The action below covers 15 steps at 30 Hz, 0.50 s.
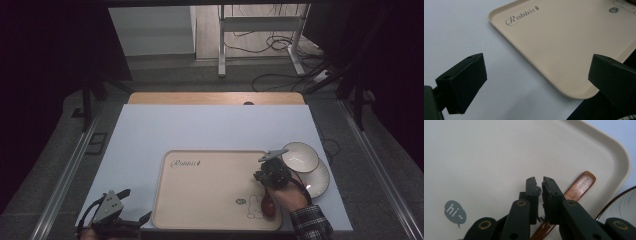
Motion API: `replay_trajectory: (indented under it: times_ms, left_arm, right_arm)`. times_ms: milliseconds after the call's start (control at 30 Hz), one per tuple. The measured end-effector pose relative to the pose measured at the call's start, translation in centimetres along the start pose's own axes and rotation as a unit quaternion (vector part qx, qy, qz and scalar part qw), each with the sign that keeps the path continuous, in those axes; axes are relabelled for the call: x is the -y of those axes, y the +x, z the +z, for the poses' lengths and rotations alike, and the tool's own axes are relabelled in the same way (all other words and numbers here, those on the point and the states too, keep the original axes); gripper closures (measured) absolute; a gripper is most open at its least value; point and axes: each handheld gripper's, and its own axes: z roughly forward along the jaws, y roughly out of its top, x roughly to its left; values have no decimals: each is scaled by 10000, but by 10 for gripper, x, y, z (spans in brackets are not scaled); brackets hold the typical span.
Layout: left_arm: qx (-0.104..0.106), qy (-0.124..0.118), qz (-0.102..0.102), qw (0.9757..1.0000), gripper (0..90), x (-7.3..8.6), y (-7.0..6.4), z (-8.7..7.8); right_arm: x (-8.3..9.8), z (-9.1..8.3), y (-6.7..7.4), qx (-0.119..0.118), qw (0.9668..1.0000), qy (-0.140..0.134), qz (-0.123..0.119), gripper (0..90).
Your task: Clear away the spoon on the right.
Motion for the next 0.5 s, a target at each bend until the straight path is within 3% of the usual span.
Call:
replay_trajectory:
  times_ms: [500]
  left_arm:
    - [-12, -21, 3, 10000, 14, 0, 0, 0]
  right_arm:
    - [-1, -12, 6, -7, 9997, -241, -68, 671]
